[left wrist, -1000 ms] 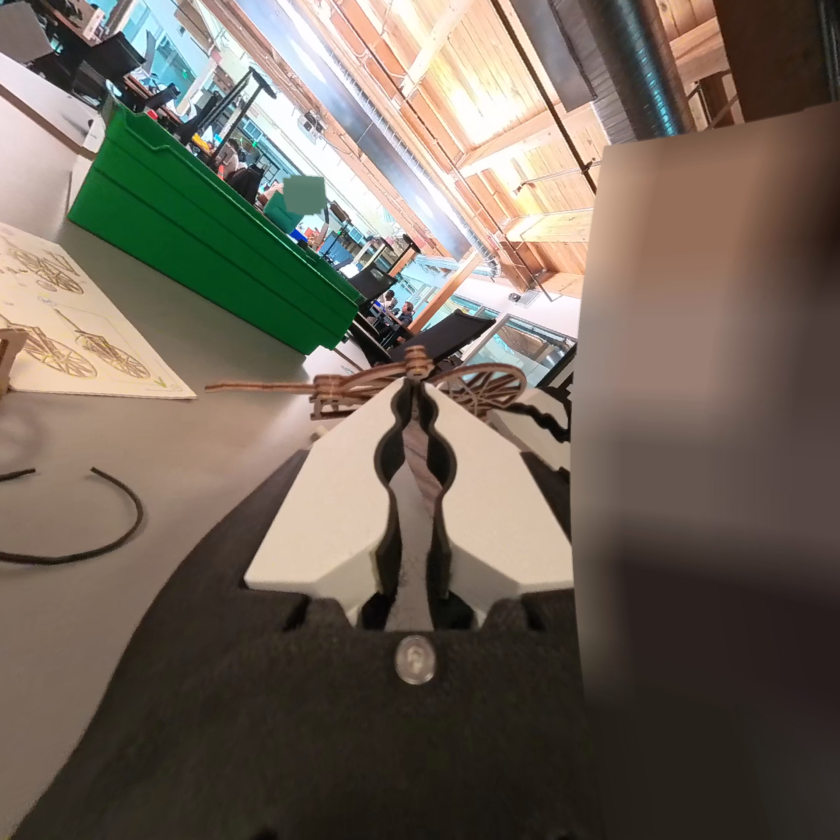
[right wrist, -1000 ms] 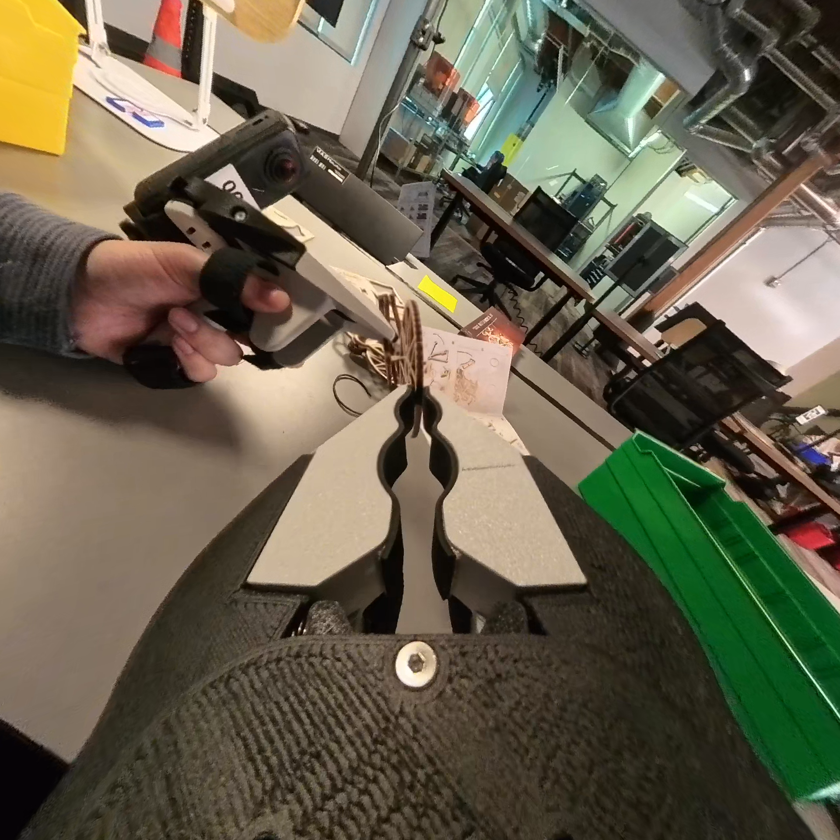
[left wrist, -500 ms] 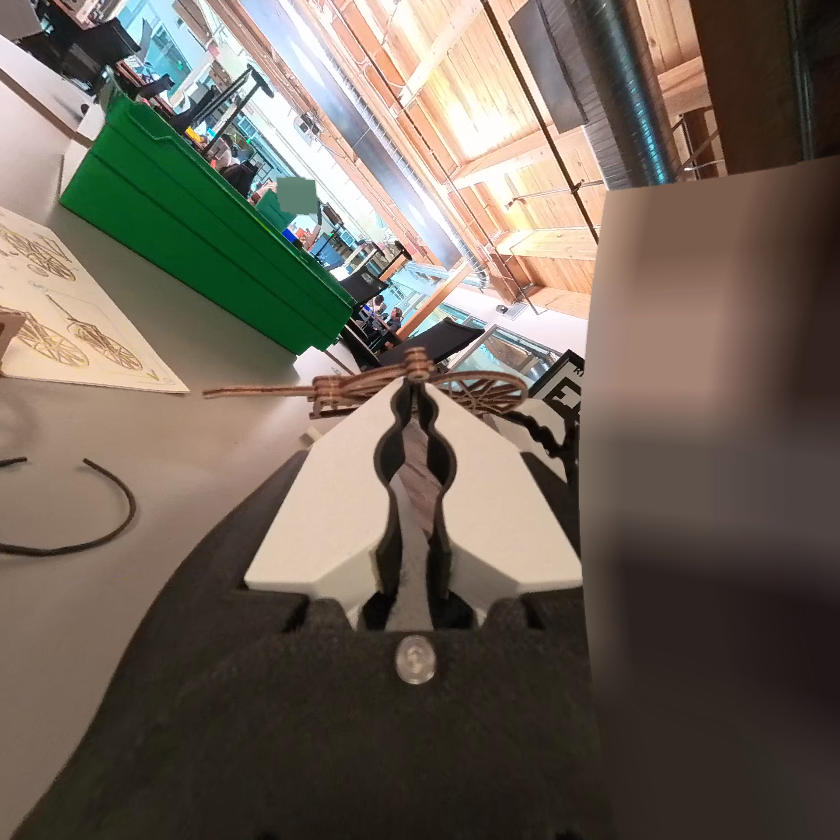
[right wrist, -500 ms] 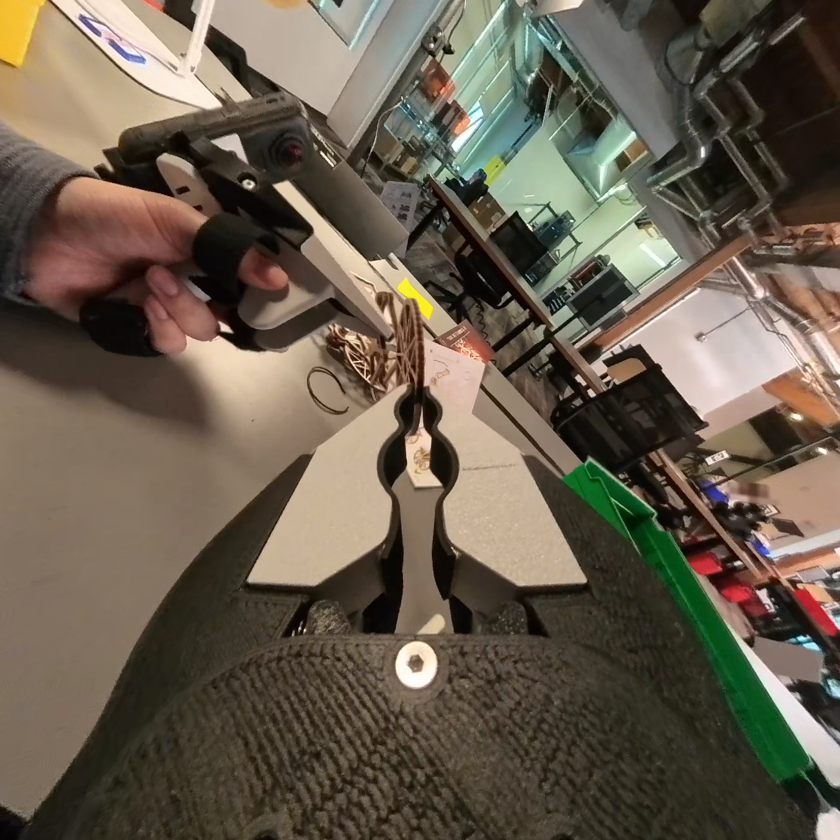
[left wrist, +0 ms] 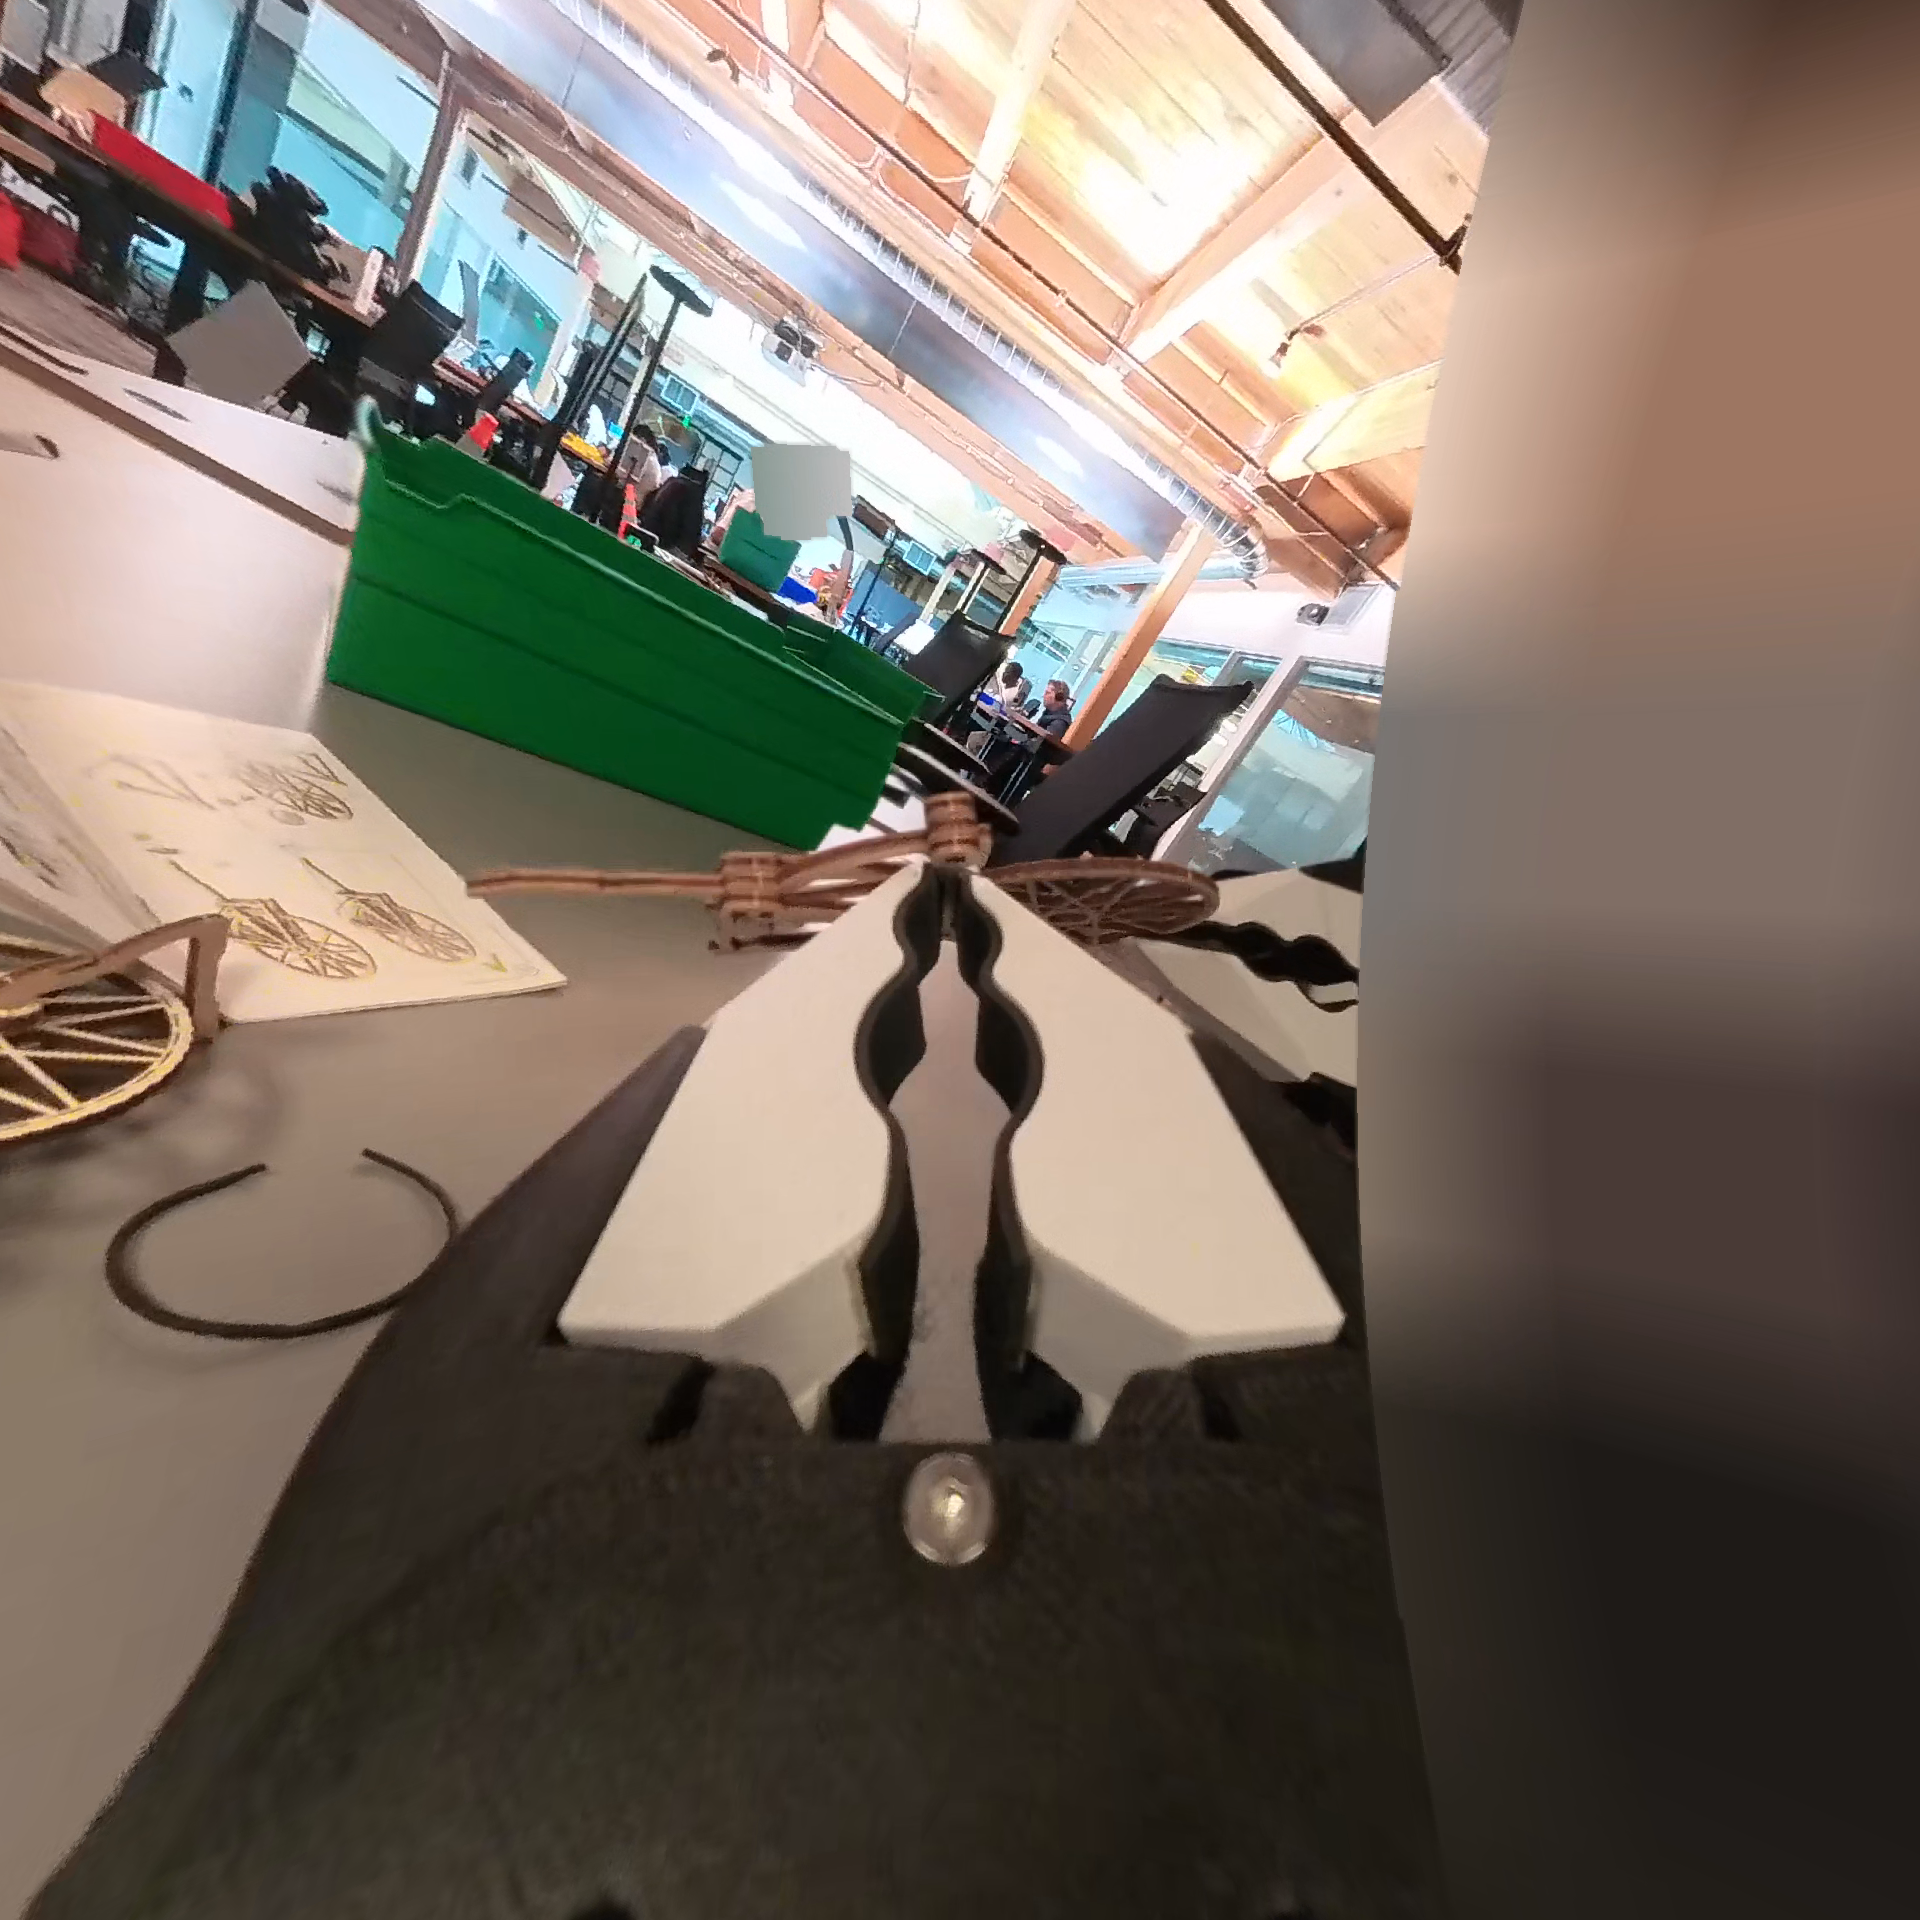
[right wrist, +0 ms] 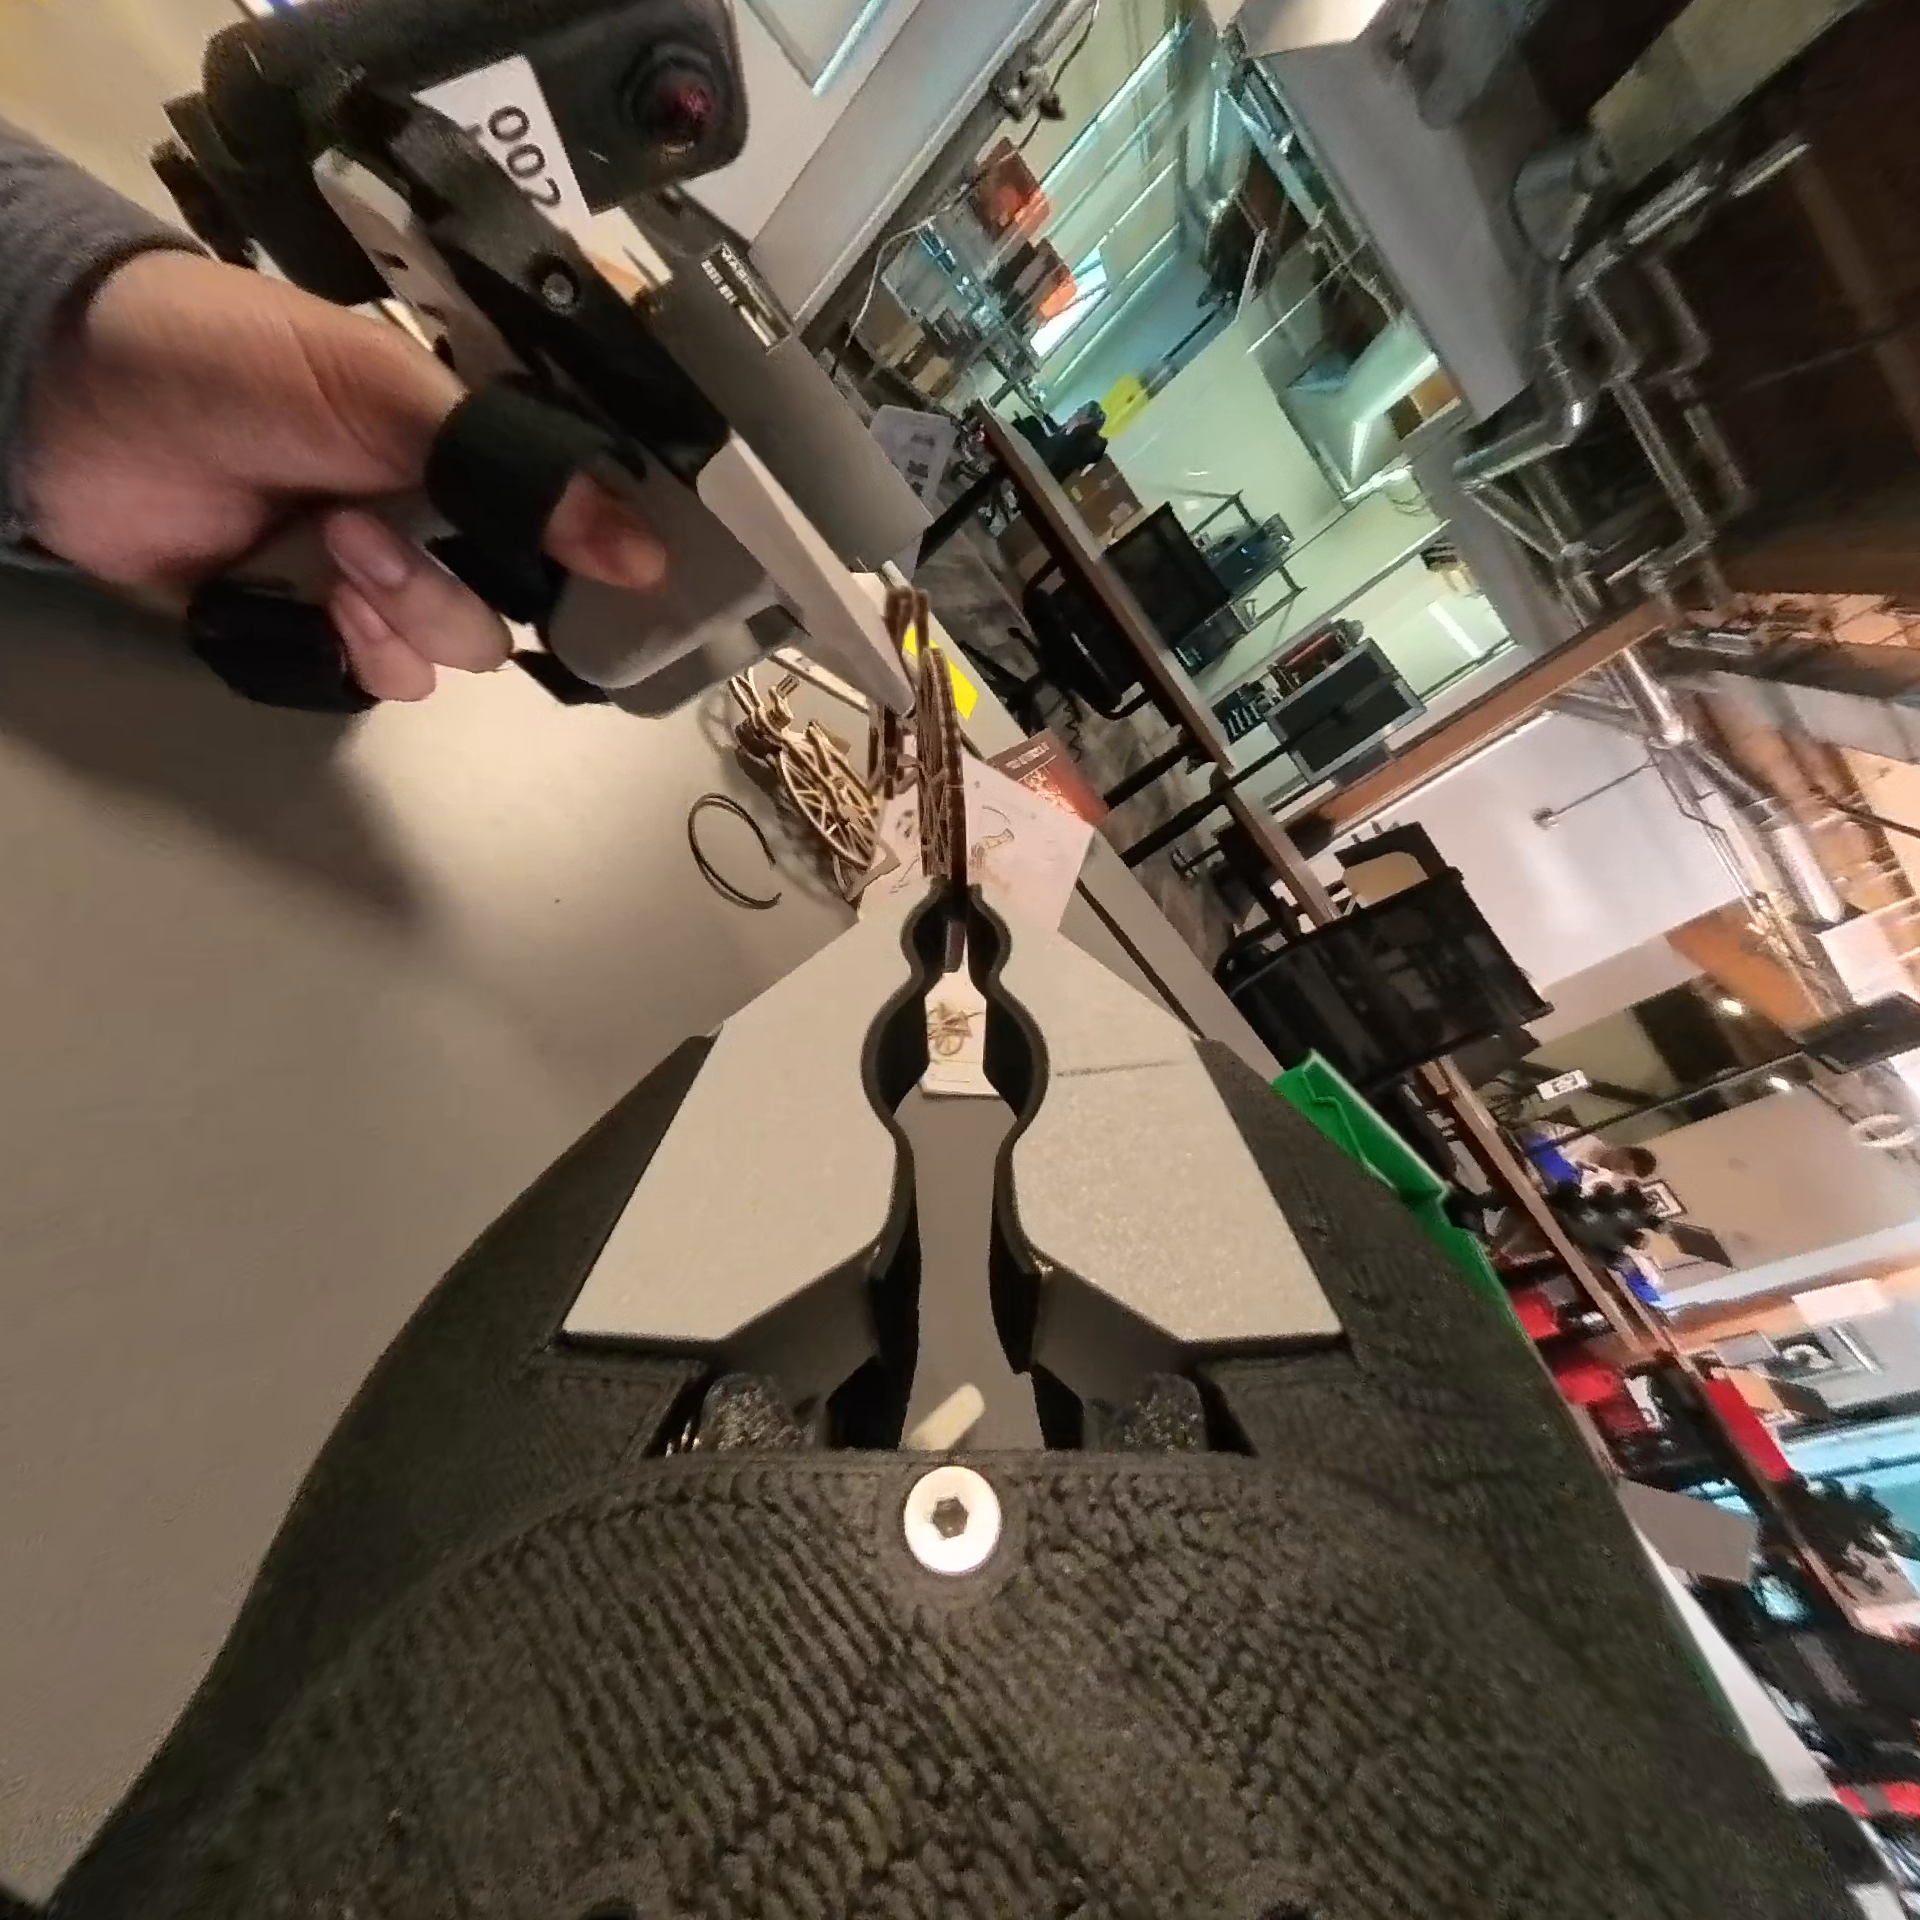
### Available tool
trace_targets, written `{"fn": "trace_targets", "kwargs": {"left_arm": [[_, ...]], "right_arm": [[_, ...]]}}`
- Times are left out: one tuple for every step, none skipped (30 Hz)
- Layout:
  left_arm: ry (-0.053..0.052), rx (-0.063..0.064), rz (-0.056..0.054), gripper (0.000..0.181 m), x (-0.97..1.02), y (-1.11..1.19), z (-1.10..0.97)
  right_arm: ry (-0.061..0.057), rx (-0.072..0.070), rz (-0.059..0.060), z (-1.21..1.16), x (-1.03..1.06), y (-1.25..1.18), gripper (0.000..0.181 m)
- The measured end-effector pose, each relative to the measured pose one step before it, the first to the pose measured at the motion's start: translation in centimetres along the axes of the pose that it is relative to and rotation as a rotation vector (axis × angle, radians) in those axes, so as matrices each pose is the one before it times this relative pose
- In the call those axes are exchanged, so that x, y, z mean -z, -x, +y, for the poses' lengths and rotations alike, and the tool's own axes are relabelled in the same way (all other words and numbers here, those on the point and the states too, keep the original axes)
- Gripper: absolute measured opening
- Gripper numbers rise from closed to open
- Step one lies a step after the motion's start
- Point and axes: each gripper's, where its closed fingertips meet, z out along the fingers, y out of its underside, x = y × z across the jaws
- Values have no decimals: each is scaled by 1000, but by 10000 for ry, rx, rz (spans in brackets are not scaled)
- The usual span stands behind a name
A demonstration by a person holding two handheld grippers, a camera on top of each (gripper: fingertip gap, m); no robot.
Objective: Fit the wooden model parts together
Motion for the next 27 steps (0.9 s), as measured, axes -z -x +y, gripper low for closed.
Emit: {"fn": "trace_targets", "kwargs": {"left_arm": [[47,113,-81,1,30,249,114],[16,105,-54,1,24,204,60],[-37,68,55,1,41,-3,-73],[-26,36,76,1,37,-83,-94],[21,-26,32,1,7,-48,-3],[36,-41,-16,1,2,34,43],[31,10,34,1,-4,-15,49],[-8,47,42,1,3,-6,-9],[-9,54,98,1,17,-79,4],[23,43,220,0,-54,-301,52],[27,-16,113,0,-109,-242,75],[79,-91,129,1,-154,-317,180],[122,-119,88,1,-179,-300,229],[111,-134,93,1,-161,-301,202],[5,-75,7,1,-76,-127,10],[4,-26,70,1,30,-120,-38],[61,-18,-18,1,11,51,63],[22,-54,-3,1,-9,-2,51],[-18,-53,-2,1,-31,-57,-35],[-34,-88,-15,1,0,-67,-64],[-32,-94,41,1,12,-125,-73],[-39,-14,58,1,-6,-137,-107],[0,6,-38,1,-34,-14,-15],[26,-12,-28,1,-48,5,53],[-1,59,14,1,-32,-39,-29],[23,72,-12,1,-44,-8,10],[65,49,-100,1,-77,102,90]], "right_arm": [[31,-40,50,230,-157,79,0],[-20,-11,124,141,-135,-35,1],[-60,77,229,52,-79,-205,1],[-31,119,231,64,-72,-227,2],[-47,123,79,-12,-56,-46,2],[-106,92,73,-148,-5,-47,3],[-118,84,21,-196,7,3,3],[-85,66,-18,-132,-2,42,3],[-24,82,31,-33,-33,-25,4],[28,129,-65,50,-82,145,5],[36,126,-102,55,-89,253,5],[40,71,-55,77,-102,209,5],[32,34,-134,63,-94,335,3],[68,-21,-187,114,-99,394,0],[72,-50,-30,149,-57,133,0],[-33,-6,6,10,7,57,0],[-31,-87,-36,-8,22,61,0],[2,-228,-23,23,15,-38,0],[-35,-371,-102,-10,-2,19,0],[-76,-498,-133,-30,-4,-19,0],[-166,-521,-75,-106,39,-140,0],[-134,-541,-117,-44,19,-77,0],[-54,-461,-144,95,-24,-36,0],[-107,-425,-94,29,16,-75,0],[-116,-393,-107,0,24,-24,0],[-66,-323,-48,35,23,-75,0],[-1,-207,-23,107,-9,-49,0]]}}
